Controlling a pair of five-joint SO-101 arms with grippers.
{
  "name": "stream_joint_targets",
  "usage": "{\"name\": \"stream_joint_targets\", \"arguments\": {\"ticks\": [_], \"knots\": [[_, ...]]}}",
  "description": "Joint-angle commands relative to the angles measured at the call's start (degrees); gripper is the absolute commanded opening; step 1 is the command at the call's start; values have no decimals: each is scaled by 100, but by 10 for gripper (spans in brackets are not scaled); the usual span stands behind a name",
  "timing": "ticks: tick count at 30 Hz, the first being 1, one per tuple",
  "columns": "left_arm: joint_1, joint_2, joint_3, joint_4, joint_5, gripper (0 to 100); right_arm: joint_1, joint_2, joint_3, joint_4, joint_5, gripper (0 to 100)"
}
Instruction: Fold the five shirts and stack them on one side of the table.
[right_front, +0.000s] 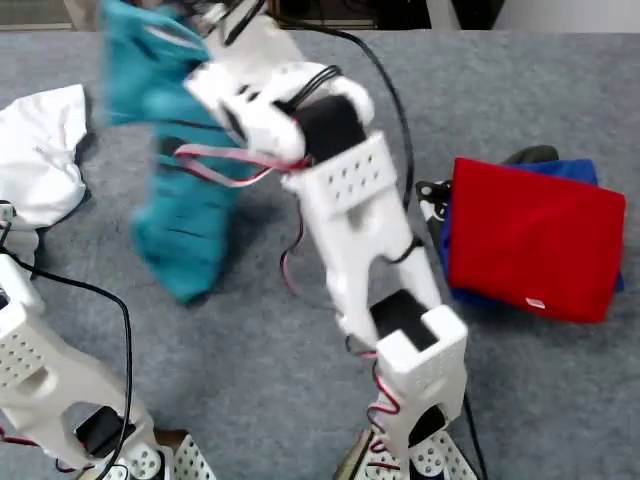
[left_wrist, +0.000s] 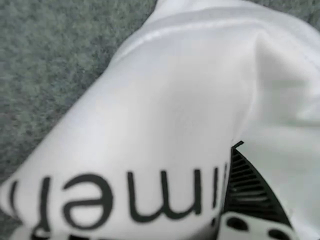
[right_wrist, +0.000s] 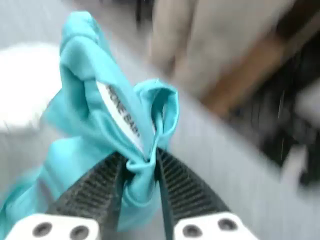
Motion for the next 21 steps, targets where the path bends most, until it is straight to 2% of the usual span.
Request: {"name": "stream_joint_targets", "arguments": {"ticks": [1,8,13,16,21], "knots": [[-18,-48,-255,44,18,258,716,-418,875,325,-26,5],[9,-57,-237,44,18,258,1947,-444,2651,413,26,5],[18,-101,-211,88,9,258,2492,-444,3574,422,571,5],[88,-110,-422,492,-316,258,2501,-462,4189,448,1099,5],[422,-224,-1275,1732,-695,258,2527,-462,4945,448,1688,5]]}}
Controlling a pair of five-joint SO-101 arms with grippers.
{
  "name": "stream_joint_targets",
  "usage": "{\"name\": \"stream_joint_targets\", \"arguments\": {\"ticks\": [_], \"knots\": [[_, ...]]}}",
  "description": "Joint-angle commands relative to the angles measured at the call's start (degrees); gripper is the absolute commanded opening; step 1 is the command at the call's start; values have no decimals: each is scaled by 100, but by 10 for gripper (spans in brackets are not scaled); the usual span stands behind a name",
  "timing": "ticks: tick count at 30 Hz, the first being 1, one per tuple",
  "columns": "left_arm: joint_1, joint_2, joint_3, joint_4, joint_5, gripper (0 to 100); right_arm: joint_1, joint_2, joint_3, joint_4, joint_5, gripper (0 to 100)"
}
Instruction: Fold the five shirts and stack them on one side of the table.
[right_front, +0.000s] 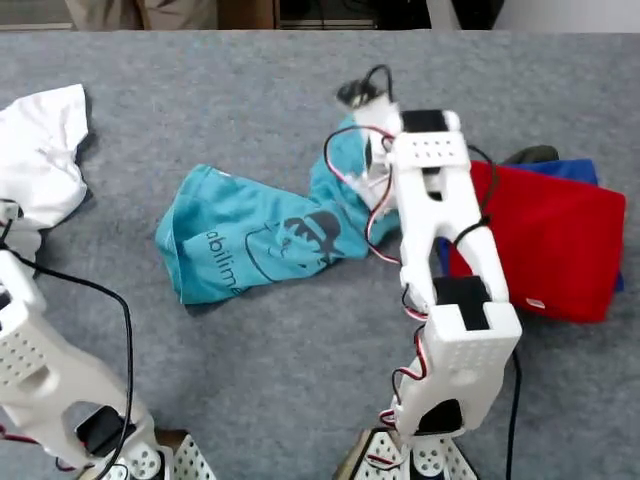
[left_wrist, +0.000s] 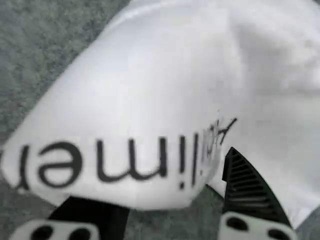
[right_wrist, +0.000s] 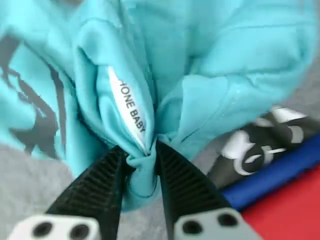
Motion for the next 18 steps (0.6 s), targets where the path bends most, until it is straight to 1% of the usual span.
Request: {"name": "stream_joint_targets", "arguments": {"ticks": [1,4,6,11,14,18], "knots": [[360,-251,-712,747,-220,258,171,-462,295,35,396,5],[888,-418,-1090,1257,-448,258,444,-462,400,123,686,9],[1275,-593,-1354,1626,-668,258,620,-462,409,167,844,37],[2303,-989,-1802,2382,-1222,258,954,-602,312,527,1187,215],[2769,-1130,-1890,2497,-1301,258,971,-980,251,703,1222,278],[3376,-1112,-1829,2505,-1275,258,716,-1543,-154,905,1020,276]]}}
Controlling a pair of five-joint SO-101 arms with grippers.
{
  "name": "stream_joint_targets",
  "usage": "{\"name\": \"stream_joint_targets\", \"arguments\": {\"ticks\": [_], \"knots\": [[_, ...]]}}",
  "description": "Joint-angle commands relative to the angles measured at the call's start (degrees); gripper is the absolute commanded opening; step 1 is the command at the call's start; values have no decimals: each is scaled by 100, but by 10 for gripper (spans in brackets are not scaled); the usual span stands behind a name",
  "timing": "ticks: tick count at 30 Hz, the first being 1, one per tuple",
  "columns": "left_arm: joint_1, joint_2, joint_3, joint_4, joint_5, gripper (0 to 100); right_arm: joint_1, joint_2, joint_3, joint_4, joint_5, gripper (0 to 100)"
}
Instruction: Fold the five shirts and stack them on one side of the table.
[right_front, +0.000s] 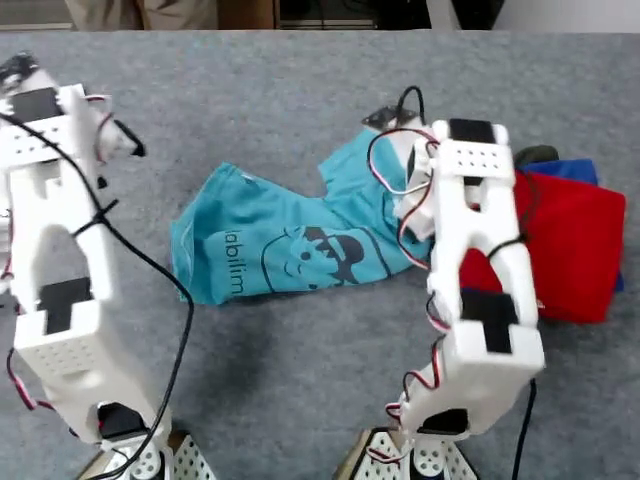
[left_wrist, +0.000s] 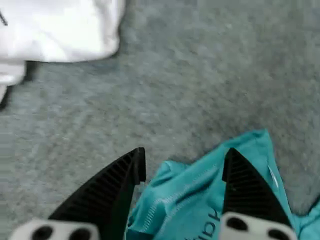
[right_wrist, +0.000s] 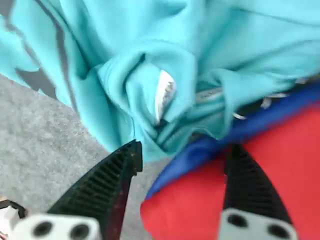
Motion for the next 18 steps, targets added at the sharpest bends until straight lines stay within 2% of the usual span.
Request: {"name": "stream_joint_targets", "arguments": {"ticks": [1,5,10,18], "knots": [[598,-277,-141,70,-53,258,-268,-734,-602,141,-246,272],[1187,-277,536,-229,-53,258,-1015,-664,-1332,44,-607,242],[1574,-286,1811,-826,-44,254,-1947,374,-2114,-290,-870,186],[1495,-286,3349,-1802,-35,253,-1877,2747,-3908,-79,-870,175]]}}
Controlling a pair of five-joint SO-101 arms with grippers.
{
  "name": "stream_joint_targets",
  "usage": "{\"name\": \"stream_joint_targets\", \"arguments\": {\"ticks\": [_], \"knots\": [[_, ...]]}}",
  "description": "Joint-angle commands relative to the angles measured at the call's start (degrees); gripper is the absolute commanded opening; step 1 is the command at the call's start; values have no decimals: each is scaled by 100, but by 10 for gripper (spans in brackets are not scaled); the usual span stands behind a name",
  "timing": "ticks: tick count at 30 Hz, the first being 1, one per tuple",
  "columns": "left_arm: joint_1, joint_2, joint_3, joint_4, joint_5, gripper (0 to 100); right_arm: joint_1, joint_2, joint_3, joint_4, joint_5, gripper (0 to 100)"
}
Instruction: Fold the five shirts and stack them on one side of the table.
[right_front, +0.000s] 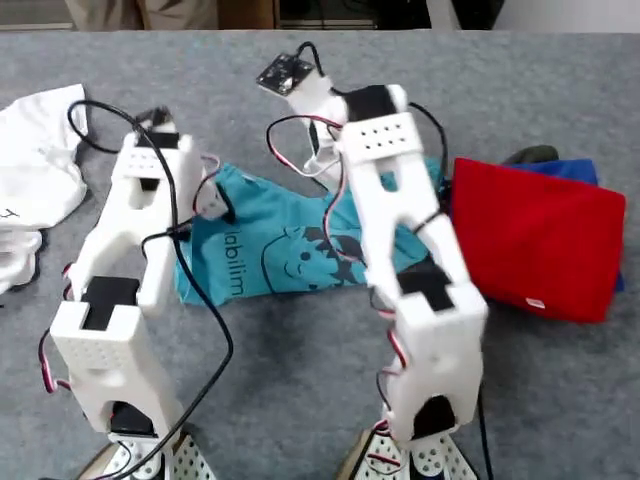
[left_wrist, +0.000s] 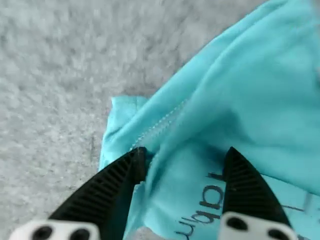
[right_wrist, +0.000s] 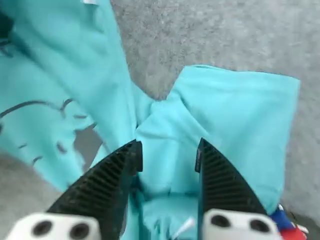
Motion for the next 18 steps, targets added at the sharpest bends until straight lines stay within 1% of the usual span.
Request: {"name": "stream_joint_targets", "arguments": {"ticks": [1,9,13,15,18], "knots": [[-9,-286,387,-360,-9,253,110,875,-1068,202,-53,175],[-9,-224,703,-853,-9,253,497,2554,-3275,1582,-18,174],[-26,-110,712,-985,-9,253,787,2985,-3626,1626,-18,168],[-26,-110,703,-1002,-9,253,831,3055,-3635,1626,-18,127],[-9,-110,695,-1020,-9,253,848,3029,-3670,1635,-18,12]]}}
